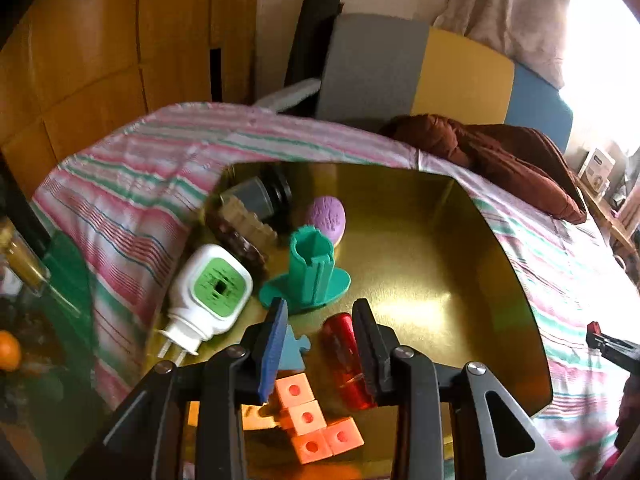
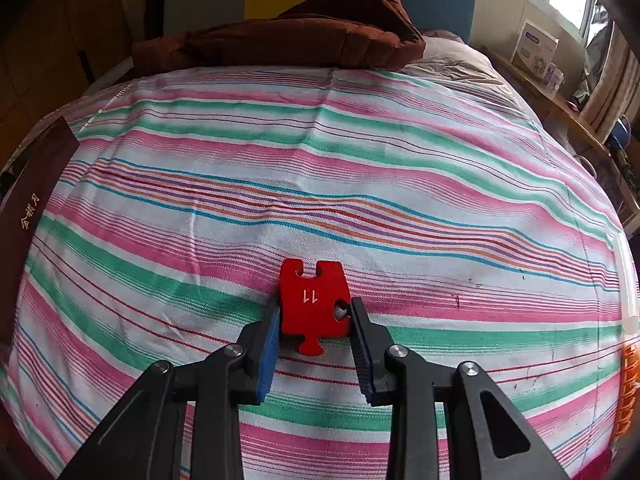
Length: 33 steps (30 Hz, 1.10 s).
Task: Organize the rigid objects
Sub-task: 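Release the red cylinder into the tray with the left tool, then carry the red puzzle piece to the tray and release it with the right tool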
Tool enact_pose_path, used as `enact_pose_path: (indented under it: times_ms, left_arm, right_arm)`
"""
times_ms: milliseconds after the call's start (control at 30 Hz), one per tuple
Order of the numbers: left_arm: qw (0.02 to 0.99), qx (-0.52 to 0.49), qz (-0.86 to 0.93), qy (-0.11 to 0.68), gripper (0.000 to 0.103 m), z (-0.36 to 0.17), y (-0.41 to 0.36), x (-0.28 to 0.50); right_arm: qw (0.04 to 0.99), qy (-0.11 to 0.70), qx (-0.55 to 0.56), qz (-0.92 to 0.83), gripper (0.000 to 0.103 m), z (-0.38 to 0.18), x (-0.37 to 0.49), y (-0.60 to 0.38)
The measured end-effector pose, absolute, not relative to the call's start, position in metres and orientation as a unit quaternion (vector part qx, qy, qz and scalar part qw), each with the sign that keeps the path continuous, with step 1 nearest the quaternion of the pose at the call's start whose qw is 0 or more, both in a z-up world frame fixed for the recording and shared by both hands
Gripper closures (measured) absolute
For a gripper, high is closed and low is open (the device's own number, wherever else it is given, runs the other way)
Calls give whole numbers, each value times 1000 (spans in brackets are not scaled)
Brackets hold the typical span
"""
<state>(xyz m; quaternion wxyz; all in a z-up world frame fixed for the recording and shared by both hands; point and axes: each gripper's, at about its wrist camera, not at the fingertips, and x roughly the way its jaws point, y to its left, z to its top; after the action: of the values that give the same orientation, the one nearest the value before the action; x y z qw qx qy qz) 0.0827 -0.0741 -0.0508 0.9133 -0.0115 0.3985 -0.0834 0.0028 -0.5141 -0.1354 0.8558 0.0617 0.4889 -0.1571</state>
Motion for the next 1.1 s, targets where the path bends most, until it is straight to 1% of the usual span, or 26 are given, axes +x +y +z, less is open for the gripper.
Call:
enact_pose_path:
  times_ms: [200, 300, 467, 800, 933, 1100]
  left_arm:
    - [923, -5, -88, 376, 63, -36, -65, 67]
    - [924, -7, -90, 371, 62, -33, -60, 62]
    - [924, -13, -87, 371, 62, -33, -52, 58]
    - [925, -23, -75, 371, 62, -34, -34, 50]
    - [926, -27, -69, 371, 61, -35, -27, 48]
    - [925, -32, -59, 373, 60, -37, -17, 47]
  right_arm:
    - [838, 511, 74, -177, 71, -130, 6, -505]
    - [833, 518, 84, -174, 71, -124, 7, -494]
    - [856, 492, 86, -132, 71, -98, 15, -457]
    - [897, 441, 22, 4, 71, -36, 52, -337]
    - [894, 442, -5, 73, 71, -28, 59, -283]
    - [879, 450, -47, 149, 71, -35, 60, -218]
